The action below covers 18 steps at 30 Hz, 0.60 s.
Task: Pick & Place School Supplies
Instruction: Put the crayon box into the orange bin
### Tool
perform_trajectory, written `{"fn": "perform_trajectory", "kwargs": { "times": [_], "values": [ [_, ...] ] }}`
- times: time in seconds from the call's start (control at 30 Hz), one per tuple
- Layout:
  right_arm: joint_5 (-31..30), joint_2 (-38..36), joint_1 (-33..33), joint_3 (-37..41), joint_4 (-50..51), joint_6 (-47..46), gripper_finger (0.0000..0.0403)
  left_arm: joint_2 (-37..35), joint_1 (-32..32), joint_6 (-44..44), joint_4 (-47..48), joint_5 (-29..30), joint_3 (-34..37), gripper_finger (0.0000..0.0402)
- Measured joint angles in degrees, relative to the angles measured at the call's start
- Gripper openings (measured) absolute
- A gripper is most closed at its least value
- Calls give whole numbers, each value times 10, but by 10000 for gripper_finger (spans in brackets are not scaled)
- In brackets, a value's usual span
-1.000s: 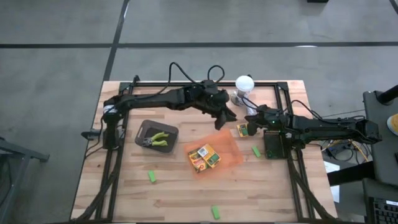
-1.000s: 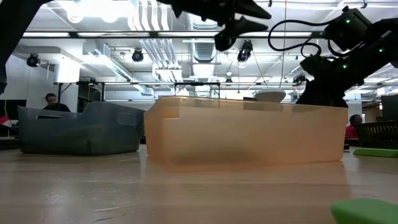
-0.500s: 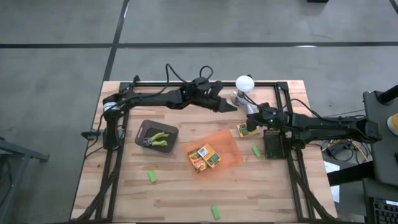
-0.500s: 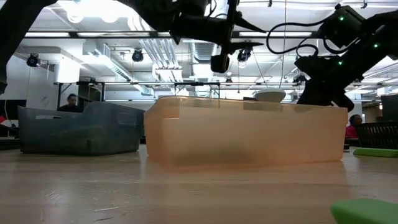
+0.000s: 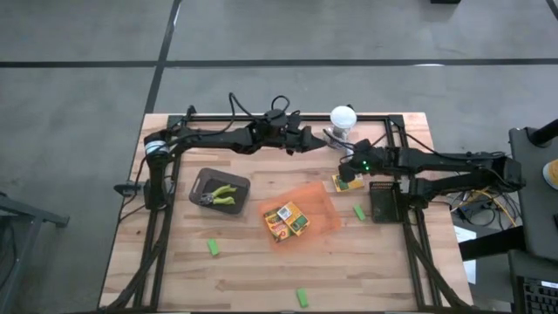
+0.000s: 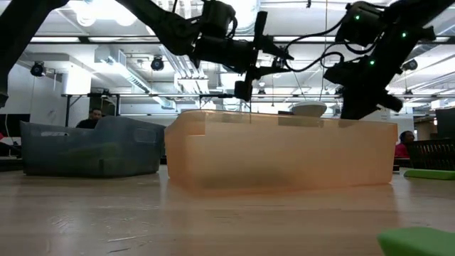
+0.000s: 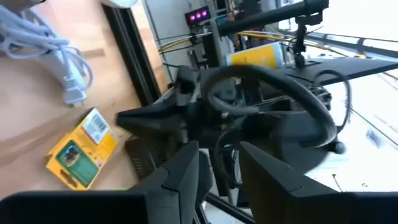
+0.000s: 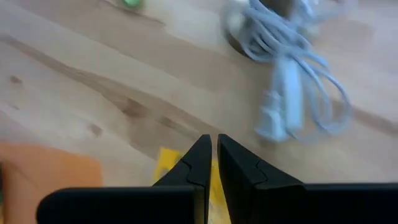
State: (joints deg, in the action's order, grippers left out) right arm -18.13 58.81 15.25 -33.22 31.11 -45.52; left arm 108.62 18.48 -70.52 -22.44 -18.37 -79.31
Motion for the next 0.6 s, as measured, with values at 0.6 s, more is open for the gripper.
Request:
{"fn": "perform_trajectory", "kwargs": {
  "times": [0.6],
  "values": [
    [107,-120,0,-23,219,-252,26,0,48,196,95,-35,0,119]
  ]
}}
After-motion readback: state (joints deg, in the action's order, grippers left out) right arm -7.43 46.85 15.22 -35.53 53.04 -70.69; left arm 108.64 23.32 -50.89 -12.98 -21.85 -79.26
